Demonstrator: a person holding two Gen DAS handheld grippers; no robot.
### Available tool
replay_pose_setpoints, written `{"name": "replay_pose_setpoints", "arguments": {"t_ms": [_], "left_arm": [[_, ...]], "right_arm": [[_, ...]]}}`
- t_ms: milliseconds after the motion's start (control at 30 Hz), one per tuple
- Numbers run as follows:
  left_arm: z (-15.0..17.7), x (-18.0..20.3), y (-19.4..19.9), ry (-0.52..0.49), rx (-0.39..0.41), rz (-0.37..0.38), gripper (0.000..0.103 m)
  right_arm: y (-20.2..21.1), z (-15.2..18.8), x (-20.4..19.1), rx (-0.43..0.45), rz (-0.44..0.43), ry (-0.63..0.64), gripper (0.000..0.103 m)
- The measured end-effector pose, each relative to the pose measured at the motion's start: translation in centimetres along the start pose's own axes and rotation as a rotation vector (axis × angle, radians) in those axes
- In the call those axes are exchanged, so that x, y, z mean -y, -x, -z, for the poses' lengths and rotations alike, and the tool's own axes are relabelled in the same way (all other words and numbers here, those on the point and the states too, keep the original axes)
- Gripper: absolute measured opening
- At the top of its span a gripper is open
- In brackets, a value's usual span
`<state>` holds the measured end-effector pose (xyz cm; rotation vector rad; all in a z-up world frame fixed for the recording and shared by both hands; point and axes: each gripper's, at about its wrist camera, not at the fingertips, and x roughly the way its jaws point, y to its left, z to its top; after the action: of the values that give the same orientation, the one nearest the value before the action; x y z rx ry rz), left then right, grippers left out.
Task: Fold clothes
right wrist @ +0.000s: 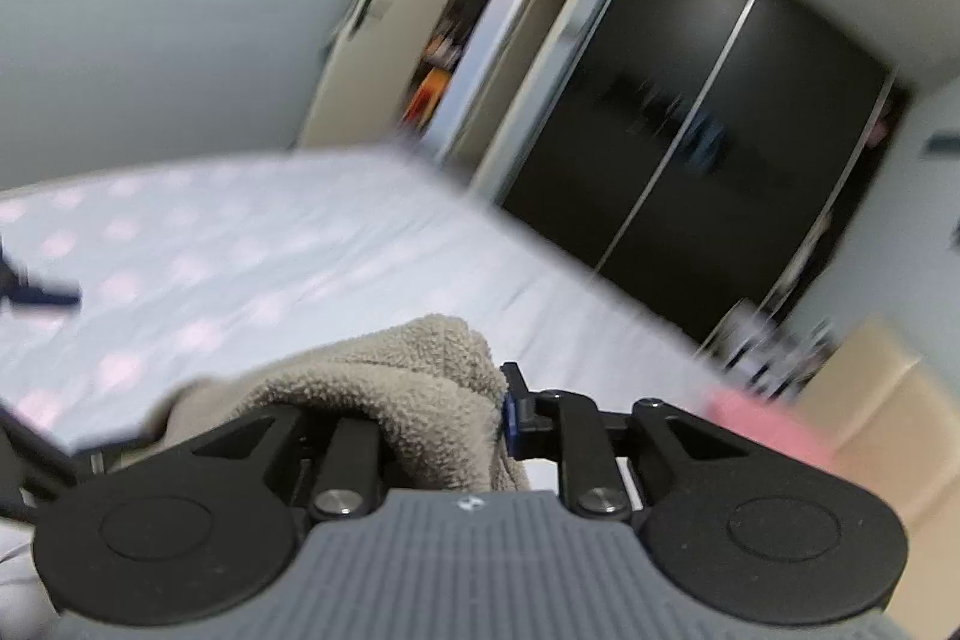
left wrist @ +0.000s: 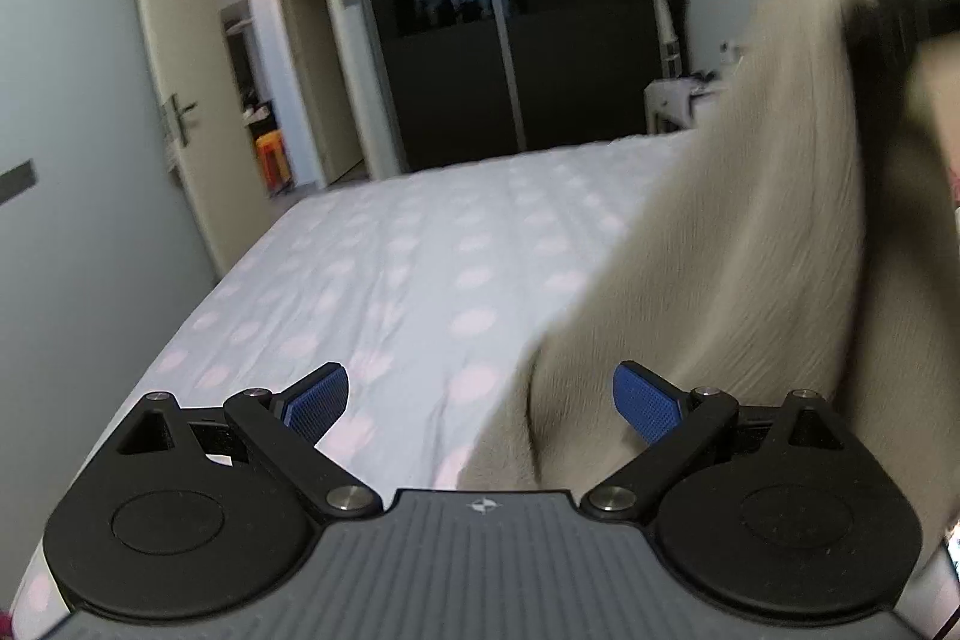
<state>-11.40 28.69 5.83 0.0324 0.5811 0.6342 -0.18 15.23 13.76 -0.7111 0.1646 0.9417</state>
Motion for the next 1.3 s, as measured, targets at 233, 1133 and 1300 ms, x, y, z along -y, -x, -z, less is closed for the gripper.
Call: {"name": "replay_pose_setpoints", "arguments": {"t_ms": [233, 1133, 1300], "left_arm": [[3.2, -2.4, -0.6, 0.014, -0.089, -0.020, 0.097], [4.6, -2.4, -8.7, -0.013, -0.260, 0.077, 0.097], [4.6, -2.0, -12.1, -0.011, -0.303, 0.092, 0.097]], "right_arm": [[-4.5, 4.1, -6.8, -0.154, -0.222, 0.048, 0.060], [-1.6, 23.9, -2.6, -0.616, -0.265, -0.288, 0.077], [-6.2, 27.1, 1.4, -0.667, -0.141, -0.571, 0.077]]}}
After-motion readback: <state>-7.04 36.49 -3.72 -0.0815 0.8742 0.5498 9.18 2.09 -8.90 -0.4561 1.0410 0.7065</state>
